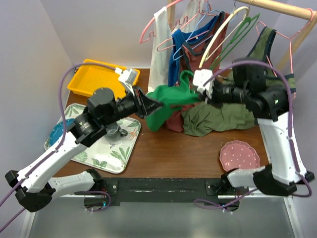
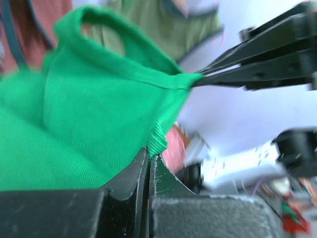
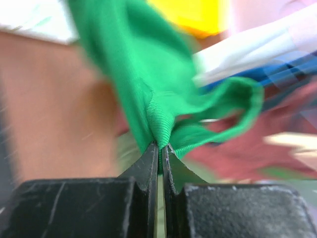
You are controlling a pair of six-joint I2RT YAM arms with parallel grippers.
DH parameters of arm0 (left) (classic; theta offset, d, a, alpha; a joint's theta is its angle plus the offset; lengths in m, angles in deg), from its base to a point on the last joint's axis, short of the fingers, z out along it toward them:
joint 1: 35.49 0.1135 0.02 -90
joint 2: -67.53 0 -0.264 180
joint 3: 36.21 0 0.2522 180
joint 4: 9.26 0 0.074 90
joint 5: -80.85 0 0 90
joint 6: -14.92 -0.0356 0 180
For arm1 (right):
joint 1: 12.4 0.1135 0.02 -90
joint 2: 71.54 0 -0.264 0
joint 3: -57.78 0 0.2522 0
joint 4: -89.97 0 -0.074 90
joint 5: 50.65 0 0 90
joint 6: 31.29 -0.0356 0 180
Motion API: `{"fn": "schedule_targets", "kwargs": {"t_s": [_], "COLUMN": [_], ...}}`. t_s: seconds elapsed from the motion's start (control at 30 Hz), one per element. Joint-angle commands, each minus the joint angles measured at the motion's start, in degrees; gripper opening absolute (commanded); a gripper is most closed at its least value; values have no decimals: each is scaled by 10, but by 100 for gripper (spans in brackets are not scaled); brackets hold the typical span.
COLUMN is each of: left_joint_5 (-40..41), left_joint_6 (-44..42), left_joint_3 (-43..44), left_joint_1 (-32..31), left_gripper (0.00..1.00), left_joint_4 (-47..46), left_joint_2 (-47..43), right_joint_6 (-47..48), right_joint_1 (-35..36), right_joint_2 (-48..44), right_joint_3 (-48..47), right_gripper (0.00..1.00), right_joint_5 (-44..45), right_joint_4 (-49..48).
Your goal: Place the tank top on the hanger
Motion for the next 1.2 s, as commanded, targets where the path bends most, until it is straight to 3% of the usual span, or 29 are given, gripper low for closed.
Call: {"fn": "schedule_targets", "kwargs": {"t_s": [0.0, 0.07, 0.13, 0.17, 0.2, 0.3, 0.4, 0.47, 0.57, 0.67, 0.8, 0.93, 1.07, 1.17], "left_joint_5": [-92, -116, -143, -153, -176, -211, -180, -146, -73, -38, -55, -38, -63, -81], "left_joint_6": [37, 61, 73, 84, 92, 109, 93, 64, 22, -4, -26, -172, -342, -470], "left_joint_3": [-147, -233, -315, -342, -366, -438, -439, -403, -343, -296, -219, -135, -114, -93], "left_joint_1": [0, -3, -15, -19, -27, -43, -47, -47, -45, -45, -51, -91, -112, -112], "left_gripper": [0, 0, 5, 10, 15, 37, 54, 66, 76, 79, 79, 79, 78, 79], "left_joint_4": [-29, -66, -92, -99, -106, -125, -76, -46, 2, -2, -51, -67, -124, -141], "left_joint_2": [-41, -54, -66, -67, -67, -64, -82, -93, -94, -62, 51, 165, 244, 295], "right_joint_6": [40, 66, 87, 89, 89, 43, -43, -86, -173, -221, -202, -190, -209, -211], "right_joint_1": [2, 2, 2, 2, 2, -6, -38, -60, -97, -131, -150, -188, -223, -232], "right_joint_2": [-64, -113, -136, -154, -165, -191, -197, -195, -178, -155, -123, -101, -110, -133], "right_joint_3": [210, 296, 403, 430, 469, 494, 512, 531, 531, 519, 497, 475, 461, 454], "right_gripper": [0, 0, 16, 23, 41, 66, 74, 75, 74, 73, 73, 71, 68, 68], "right_joint_5": [-46, -54, -54, -44, -37, -1, 38, 44, 63, 60, 50, 15, -71, -76], "right_joint_4": [91, 86, 94, 95, 94, 74, 17, -34, -94, -130, -130, -96, -84, -83]}}
